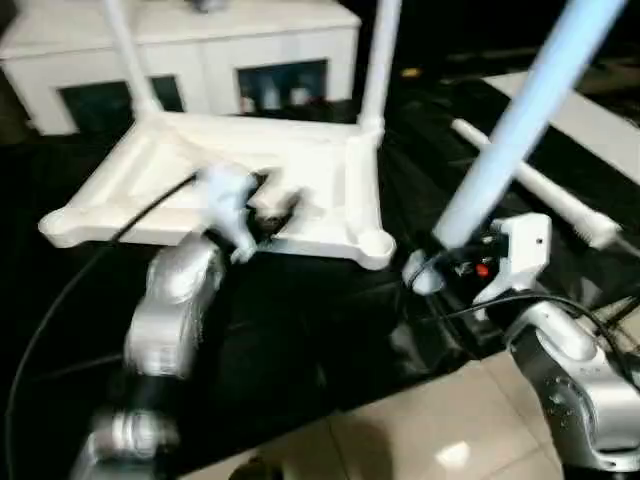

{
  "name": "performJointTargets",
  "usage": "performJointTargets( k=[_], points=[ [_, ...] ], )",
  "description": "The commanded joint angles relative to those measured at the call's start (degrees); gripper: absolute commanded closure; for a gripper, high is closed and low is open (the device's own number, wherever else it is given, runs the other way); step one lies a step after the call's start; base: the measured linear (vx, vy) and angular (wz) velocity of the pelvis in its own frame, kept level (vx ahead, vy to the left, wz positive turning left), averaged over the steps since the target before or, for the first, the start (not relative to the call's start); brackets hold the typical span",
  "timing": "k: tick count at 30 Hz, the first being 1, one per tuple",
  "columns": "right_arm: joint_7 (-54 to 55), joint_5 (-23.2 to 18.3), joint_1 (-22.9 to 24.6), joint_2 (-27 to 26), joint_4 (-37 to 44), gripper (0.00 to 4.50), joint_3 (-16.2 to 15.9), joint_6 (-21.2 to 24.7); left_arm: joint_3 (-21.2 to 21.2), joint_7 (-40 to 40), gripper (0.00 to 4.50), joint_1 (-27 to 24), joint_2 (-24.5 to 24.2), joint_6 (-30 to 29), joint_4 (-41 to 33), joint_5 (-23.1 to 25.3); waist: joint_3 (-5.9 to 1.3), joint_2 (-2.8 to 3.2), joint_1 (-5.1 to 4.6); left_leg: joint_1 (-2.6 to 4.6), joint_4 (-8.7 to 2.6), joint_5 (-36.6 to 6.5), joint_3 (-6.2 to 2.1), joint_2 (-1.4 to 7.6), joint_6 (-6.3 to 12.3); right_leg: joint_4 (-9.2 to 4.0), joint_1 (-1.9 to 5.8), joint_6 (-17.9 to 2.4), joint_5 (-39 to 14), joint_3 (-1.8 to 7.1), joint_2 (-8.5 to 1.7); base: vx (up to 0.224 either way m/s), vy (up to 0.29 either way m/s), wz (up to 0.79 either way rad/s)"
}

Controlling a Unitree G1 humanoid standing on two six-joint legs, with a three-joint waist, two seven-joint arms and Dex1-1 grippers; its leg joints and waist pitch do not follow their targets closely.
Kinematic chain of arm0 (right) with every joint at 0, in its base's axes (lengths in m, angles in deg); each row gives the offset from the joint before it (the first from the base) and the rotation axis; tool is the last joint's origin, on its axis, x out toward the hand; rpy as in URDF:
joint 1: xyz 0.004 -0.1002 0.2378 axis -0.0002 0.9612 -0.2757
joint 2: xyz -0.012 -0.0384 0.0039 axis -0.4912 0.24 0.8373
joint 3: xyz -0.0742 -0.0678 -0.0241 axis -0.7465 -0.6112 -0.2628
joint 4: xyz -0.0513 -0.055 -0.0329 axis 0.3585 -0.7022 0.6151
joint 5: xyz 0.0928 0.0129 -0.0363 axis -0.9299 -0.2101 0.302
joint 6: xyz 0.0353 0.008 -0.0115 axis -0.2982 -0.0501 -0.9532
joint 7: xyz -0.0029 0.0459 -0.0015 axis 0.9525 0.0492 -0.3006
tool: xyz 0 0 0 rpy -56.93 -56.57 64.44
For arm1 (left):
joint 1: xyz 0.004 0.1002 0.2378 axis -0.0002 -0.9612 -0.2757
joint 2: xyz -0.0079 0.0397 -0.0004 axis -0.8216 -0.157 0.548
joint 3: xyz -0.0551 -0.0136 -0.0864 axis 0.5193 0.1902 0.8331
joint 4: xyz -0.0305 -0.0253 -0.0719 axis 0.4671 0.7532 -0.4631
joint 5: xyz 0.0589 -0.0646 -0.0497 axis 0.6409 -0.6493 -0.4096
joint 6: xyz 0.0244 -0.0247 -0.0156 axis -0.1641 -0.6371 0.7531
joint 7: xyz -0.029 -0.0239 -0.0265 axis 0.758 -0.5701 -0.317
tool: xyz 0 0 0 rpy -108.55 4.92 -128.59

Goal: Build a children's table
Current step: Pick table leg

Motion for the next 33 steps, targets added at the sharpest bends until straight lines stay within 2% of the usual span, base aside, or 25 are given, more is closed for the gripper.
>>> performJointTargets(
  k=[1,2,4,6,7,8,9,10,11,12,13,14,15,16,17,18,19,20,21,24,27,28,31,32,33],
  points=[
    [2.7,0.9,-1.3,-1.0,-0.9,2.62,1.7,-1.3,2.0,6.0,1.3,-1.5,2.1,-1.0,-3.6,1.6,-3.71,1.77,-1.5,2.89,-8.85,-27.1,-8.81,3.48,2.08,-0.75,1.52,-10.5,-5.0,0.36,1.52,-0.039,0.014,0.44],
    [2.7,0.9,-1.3,-1.0,-0.9,2.62,1.7,-1.3,2.0,6.0,1.3,-1.5,2.1,-1.0,-3.6,1.6,-2.96,1.75,-2.69,3.58,-10.55,-32.4,-13.04,4.06,1.34,1.38,0.46,-11.0,-9.2,1.8,2.62,-0.034,-0.031,0.44],
    [3.1,1.3,-2.2,-1.2,-2.1,2.62,1.4,-1.5,1.7,10.3,1.3,-4.0,4.8,-0.8,-6.3,4.1,-2.77,1.24,-2.93,3.46,-12.46,-39.4,-16.89,2.66,-2.64,3.84,0.27,-11.1,-11.6,3.83,3.77,-0.032,-0.087,0.53],
    [3.0,1.8,-2.4,-1.3,-2.3,2.62,0.5,-1.5,-0.3,13.0,1.3,-5.6,5.7,-1.6,-8.8,6.4,-2.75,-1.07,-2.25,1.81,-11.97,-38.0,-16.76,-1.08,-3.72,1.24,0.38,-15.0,-14.0,6.93,2.81,-0.045,-0.193,0.71],
    [3.0,2.3,-2.4,-1.3,-2.2,2.62,0.0,-1.6,-1.5,13.7,1.3,-6.2,5.9,-2.1,-9.8,7.3,-2.66,-3.26,-1.03,0.84,-5.03,-33.2,-12.11,-4.14,-2.94,-6.46,-0.45,-23.2,-24.1,8.26,-0.98,-0.047,-0.239,0.79],
    [3.0,3.0,-2.2,-1.2,-2.2,2.62,-0.6,-1.8,-2.6,14.8,1.3,-6.6,6.1,-2.7,-10.8,8.3,-2.74,-5.35,0.21,-0.06,12.9,-19.2,-0.8,-5.03,1.73,-12.56,-0.51,-31.3,-34.0,6.01,-5.72,-0.081,-0.3,0.82],
    [3.0,3.5,-2.0,-1.1,-2.2,2.62,-1.1,-1.8,-3.2,15.5,1.3,-6.7,6.3,-2.4,-11.4,9.3,-1.74,-3.18,0.49,-1.91,14.46,-15.8,1.1,-2.4,3.86,-11.0,0.68,-28.9,-35.0,6.06,-7.23,-0.065,-0.258,0.45],
    [3.0,4.1,-1.7,-1.0,-2.3,2.62,-1.5,-2.0,-3.4,15.3,1.3,-6.7,6.8,-3.3,-11.9,8.5,-1.28,-4.15,0.37,-2.79,15.49,-13.5,3.48,-0.99,4.67,-10.37,1.43,-23.1,-33.5,2.35,-7.47,-0.065,-0.258,0.45],
    [3.1,4.8,-1.5,-0.9,-2.5,2.62,-1.7,-2.2,-3.5,15.3,1.3,-6.6,7.0,-3.8,-12.0,8.3,-1.53,-4.57,0.69,-2.26,14.46,-14.6,4.68,-0.7,5.46,-9.97,2.06,-22.6,-29.4,1.52,-7.01,0.041,-0.215,0.39],
    [3.4,4.8,-1.3,-0.9,-2.7,2.62,-1.5,-2.1,-3.5,15.3,1.3,-6.4,7.2,-4.0,-12.0,8.2,-3.7,-2.76,1.55,-0.33,7.27,-14.6,4.37,2.58,9.35,-9.25,5.32,-19.6,-14.8,-0.26,-6.28,0.05,-0.211,0.8],
    [4.2,5.3,-1.2,-0.9,-2.9,2.62,-1.2,-2.0,-3.5,15.4,1.3,-6.1,7.5,-4.1,-12.0,8.4,-4.1,-1.98,1.11,0.39,4.32,-12.2,3.7,3.99,11.04,-8.93,6.1,-15.9,-9.9,-2.3,-4.81,0.05,-0.211,0.8],
    [4.3,5.4,-1.1,-0.9,-2.9,2.62,-1.2,-2.0,-3.4,15.5,1.3,-6.0,7.5,-4.2,-12.0,8.4,-5.12,0.22,0.94,2.87,1.3,-6.6,0.37,6.93,12.7,-7.28,5.95,-11.5,-3.7,-5.17,-1.97,0.01,-0.203,0.96],
    [5.8,5.1,-1.1,-1.6,-3.1,2.62,0.1,-1.9,-3.1,16.0,1.3,-5.8,7.8,-3.9,-12.1,8.7,-7.18,0.9,-2.65,14.56,-0.79,27.7,-9.24,22.61,24.88,7.14,-9.21,-2.0,-9.5,0.51,-0.66,0.028,-0.204,0.61],
    [6.5,3.6,-1.2,-2.6,-3.1,2.62,1.5,-1.0,-2.7,16.2,1.3,-5.7,8.1,-4.9,-12.6,7.7,-6.54,0.35,-1.47,13.95,0.26,39.0,-8.89,22.11,27.69,9.18,-10.48,-1.9,-8.7,2.8,-1.93,0.028,-0.204,0.61],
    [7.4,5.1,-1.3,-2.1,-2.8,2.62,0.6,0.1,-2.3,16.1,1.3,-5.3,7.9,-6.1,-12.6,6.8,-6.08,0.42,-0.94,11.98,1.69,53.5,-5.29,16.8,30.26,9.45,-12.59,-1.0,-0.6,5.87,-2.1,0.026,-0.183,0.2],
    [7.6,6.0,-1.3,-1.8,-2.7,2.62,0.1,0.2,-2.4,16.2,1.3,-5.3,7.7,-6.3,-12.7,6.9,-5.2,-0.74,0.35,6.53,1.31,47.2,1.69,8.69,30.63,4.72,-9.64,-0.2,9.8,6.29,0.2,-0.027,-0.156,0.11],
    [7.6,6.6,-1.3,-1.8,-2.6,2.62,-0.3,0.2,-2.3,16.1,1.3,-5.3,7.8,-6.3,-12.7,6.4,-5.01,-2.12,0.67,3.88,1.45,36.3,4.52,4.48,28.69,0.42,-6.86,-1.0,15.4,6.87,0.74,-0.027,-0.156,0.11],
    [7.7,6.8,-1.2,-1.9,-2.5,2.62,-0.7,0.1,-2.4,15.1,1.3,-5.2,7.5,-6.1,-12.5,5.8,-5.86,-4.75,0.23,3.77,3.43,24.3,5.69,-0.02,24.76,-2.72,-5.36,0.9,18.7,7.95,0.75,-0.044,-0.171,0.1],
    [7.5,7.9,-1.2,-1.9,-2.5,2.62,-2.1,-0.6,-2.7,13.6,1.3,-5.2,6.5,-4.9,-12.1,5.6,-5.6,-5.5,2.46,0.74,4.0,0.1,4.31,-0.03,12.55,-4.55,-2.27,2.4,12.3,10.74,-5.78,-0.04,-0.199,0.06],
    [7.5,7.9,-1.1,-3.1,-2.2,2.62,-3.4,-0.9,-2.1,13.0,1.3,-5.4,6.1,-4.9,-12.0,4.9,-4.57,-4.55,1.54,1.67,-0.52,-10.3,4.51,1.45,-0.25,-5.84,-1.67,14.7,-20.5,8.67,-2.06,-0.061,-0.196,-0.07],
    [8.0,7.8,-1.3,-5.0,-2.2,2.62,-3.9,-0.9,-1.4,13.2,1.3,-5.7,5.9,-5.0,-12.3,5.2,-3.37,-3.85,-0.77,4.09,-0.12,-22.1,5.74,1.22,-2.12,-8.84,-3.38,8.6,-50.3,7.11,-0.33,-0.077,-0.114,-0.12],
    [7.7,7.4,-1.3,-5.0,-2.1,2.62,-4.1,-0.9,-1.4,13.3,1.3,-5.8,5.9,-5.1,-12.5,5.2,-3.37,-3.85,-0.77,4.09,-0.12,-22.1,5.74,1.22,-2.12,-8.84,-3.38,8.6,-50.3,7.11,-0.33,-0.076,-0.046,-0.08],
    [6.7,7.1,-1.6,-4.4,-2.2,2.62,-4.9,-0.9,-1.5,13.8,1.3,-6.0,5.7,-5.1,-12.8,5.7,-1.84,-1.02,-4.38,8.16,-3.97,-41.5,3.58,4.15,-1.64,-8.85,-2.5,3.1,-40.8,-0.29,2.59,-0.056,0.036,-0.17],
    [6.7,7.1,-1.6,-4.4,-2.2,2.62,-4.9,-0.9,-1.5,13.8,1.3,-6.0,5.7,-5.1,-12.8,5.7,-1.48,-0.39,-4.85,7.69,-6.87,-48.0,2.56,6.23,-1.09,-5.6,-0.95,1.4,-31.9,-0.61,2.71,-0.052,0.059,-0.2],
    [6.2,7.4,-1.9,-3.8,-2.3,2.62,-5.3,-0.8,-1.7,14.1,1.3,-6.0,5.5,-5.0,-12.9,6.1,-0.59,0.49,-3.5,6.16,-12.69,-58.0,2.56,9.49,0.54,5.03,2.81,-1.8,-9.9,0.38,1.52,-0.071,0.043,-0.16]
  ],
)
